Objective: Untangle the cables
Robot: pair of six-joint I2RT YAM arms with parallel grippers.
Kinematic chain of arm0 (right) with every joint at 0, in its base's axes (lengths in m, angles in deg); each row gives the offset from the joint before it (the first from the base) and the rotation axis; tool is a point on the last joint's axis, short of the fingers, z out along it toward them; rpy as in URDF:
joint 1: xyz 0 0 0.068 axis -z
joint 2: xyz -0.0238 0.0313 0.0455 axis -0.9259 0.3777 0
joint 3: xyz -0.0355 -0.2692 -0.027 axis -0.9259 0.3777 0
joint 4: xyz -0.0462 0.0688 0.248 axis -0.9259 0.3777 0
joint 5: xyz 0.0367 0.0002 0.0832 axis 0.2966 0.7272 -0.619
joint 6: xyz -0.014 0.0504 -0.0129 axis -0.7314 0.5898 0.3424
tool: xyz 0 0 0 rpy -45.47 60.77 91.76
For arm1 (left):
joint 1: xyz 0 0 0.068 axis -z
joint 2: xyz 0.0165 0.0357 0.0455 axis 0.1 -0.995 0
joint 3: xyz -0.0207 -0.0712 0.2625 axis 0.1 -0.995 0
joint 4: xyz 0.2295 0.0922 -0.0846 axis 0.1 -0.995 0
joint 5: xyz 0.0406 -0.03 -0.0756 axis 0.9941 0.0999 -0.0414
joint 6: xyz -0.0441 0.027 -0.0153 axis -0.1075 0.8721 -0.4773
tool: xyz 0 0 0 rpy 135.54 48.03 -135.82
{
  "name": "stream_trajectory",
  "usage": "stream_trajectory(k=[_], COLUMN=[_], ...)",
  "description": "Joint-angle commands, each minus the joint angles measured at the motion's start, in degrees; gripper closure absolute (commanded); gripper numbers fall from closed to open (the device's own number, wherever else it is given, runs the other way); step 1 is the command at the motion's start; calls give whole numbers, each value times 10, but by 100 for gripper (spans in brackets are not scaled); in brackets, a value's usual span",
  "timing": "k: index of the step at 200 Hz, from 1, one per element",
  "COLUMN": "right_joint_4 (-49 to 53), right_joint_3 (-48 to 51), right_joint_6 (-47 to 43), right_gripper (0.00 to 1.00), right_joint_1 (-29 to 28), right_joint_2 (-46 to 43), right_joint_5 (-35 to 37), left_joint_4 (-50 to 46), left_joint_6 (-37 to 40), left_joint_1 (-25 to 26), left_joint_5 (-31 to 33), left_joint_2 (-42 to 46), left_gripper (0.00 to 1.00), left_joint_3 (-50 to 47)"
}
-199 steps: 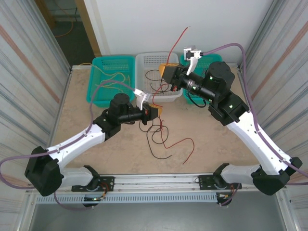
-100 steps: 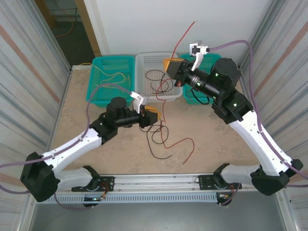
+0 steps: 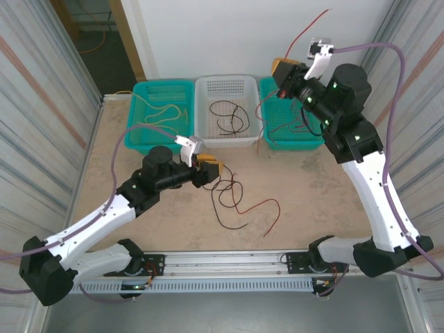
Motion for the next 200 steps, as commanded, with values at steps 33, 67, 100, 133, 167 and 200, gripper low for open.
stream_trajectory(k=[33, 67, 100, 133, 167, 200], right_joint_4=[44, 93, 117, 187, 214, 225], right_joint_3=[-110, -206, -264, -359, -379, -365], right_joint_6=[-2, 64, 110, 132, 123, 125], right_gripper=[100, 100, 100, 83, 67, 63], right_joint_1=[121, 192, 226, 242, 242, 244], right_joint_2=[122, 242, 343, 442, 477, 467], right_joint_5=[30, -14, -65, -101, -82, -71], left_joint_4=[-39, -83, -102, -129, -154, -166], left_joint_6=[-2, -2, -15, -21, -23, -27], left_joint_1=[5, 5, 5, 5, 5, 5], left_joint_5=[55, 82, 99, 121, 102, 110], left_joint_2=[55, 70, 89, 100, 82, 72], left_gripper=[47, 47, 48, 47, 46, 47], left_joint_3=[-19, -20, -33, -30, -7, -2])
